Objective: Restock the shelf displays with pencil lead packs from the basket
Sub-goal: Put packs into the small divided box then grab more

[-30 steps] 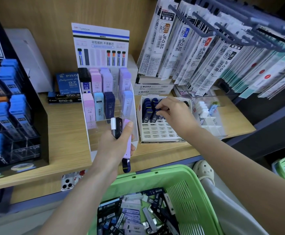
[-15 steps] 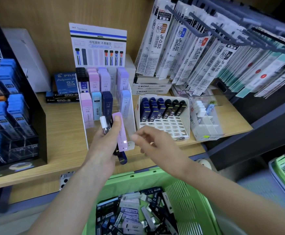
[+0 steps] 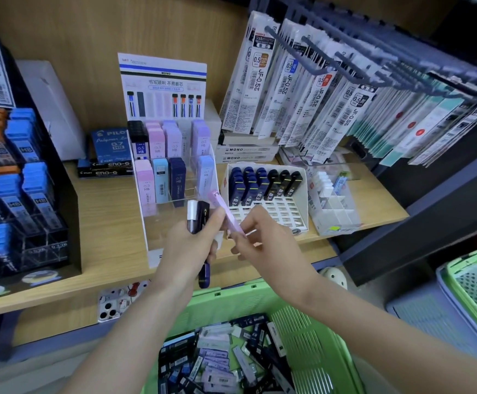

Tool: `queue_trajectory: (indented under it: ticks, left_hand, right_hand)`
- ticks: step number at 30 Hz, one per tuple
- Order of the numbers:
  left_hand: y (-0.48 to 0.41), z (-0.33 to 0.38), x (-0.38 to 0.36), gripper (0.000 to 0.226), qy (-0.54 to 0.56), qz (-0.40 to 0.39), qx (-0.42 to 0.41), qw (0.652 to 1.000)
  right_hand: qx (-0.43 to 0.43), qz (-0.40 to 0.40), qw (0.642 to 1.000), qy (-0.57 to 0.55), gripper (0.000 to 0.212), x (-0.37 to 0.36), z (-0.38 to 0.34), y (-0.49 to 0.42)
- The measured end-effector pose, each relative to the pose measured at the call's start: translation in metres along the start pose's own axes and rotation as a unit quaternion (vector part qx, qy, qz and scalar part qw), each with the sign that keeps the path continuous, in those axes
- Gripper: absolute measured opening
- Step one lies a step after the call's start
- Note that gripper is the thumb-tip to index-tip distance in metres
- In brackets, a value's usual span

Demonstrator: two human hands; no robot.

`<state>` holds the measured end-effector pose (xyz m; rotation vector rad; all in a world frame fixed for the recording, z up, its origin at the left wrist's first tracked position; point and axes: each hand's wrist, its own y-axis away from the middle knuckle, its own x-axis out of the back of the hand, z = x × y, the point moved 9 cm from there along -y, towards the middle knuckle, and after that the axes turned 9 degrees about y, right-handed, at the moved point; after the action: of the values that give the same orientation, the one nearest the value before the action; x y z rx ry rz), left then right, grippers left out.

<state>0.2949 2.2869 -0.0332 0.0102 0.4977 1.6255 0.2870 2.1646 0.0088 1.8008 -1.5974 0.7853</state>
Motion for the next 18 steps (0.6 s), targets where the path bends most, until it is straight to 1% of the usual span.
queue_trajectory:
  ticks: [4, 7, 9, 11, 13, 15, 18]
  left_hand:
    - [0.004, 0.004, 0.005, 0.029, 0.012, -0.013, -0.008, 1.000]
    - [0.006, 0.010, 0.014, 0.029, -0.004, -0.010, -0.025, 1.000]
    - [0.009, 0.016, 0.020, 0.029, -0.011, -0.018, -0.042, 0.999]
    - [0.012, 0.022, 0.024, 0.025, -0.022, -0.030, -0.057, 0.998]
    - [0.015, 0.027, 0.027, 0.023, -0.044, -0.045, -0.068, 0.996]
    - [0.017, 0.031, 0.029, 0.024, -0.076, -0.061, -0.080, 0.992]
    - [0.020, 0.035, 0.035, 0.023, -0.101, -0.072, -0.095, 0.988]
  right_hand:
    - [0.050, 0.011, 0.998, 0.045, 0.021, 0.006, -0.016, 0.005]
    - [0.058, -0.015, 0.997, 0.046, 0.022, 0.003, -0.027, 0.007]
    - [0.063, -0.026, 0.996, 0.053, 0.017, 0.001, -0.034, 0.007]
    - [0.070, -0.006, 0.995, 0.065, 0.014, 0.006, -0.042, 0.006]
    - [0.078, 0.026, 0.995, 0.055, 0.020, 0.015, -0.052, 0.002]
    - [0.085, 0.037, 0.995, 0.042, 0.023, 0.022, -0.063, -0.003]
    - [0.098, -0.003, 0.993, 0.061, 0.014, 0.016, -0.078, -0.010]
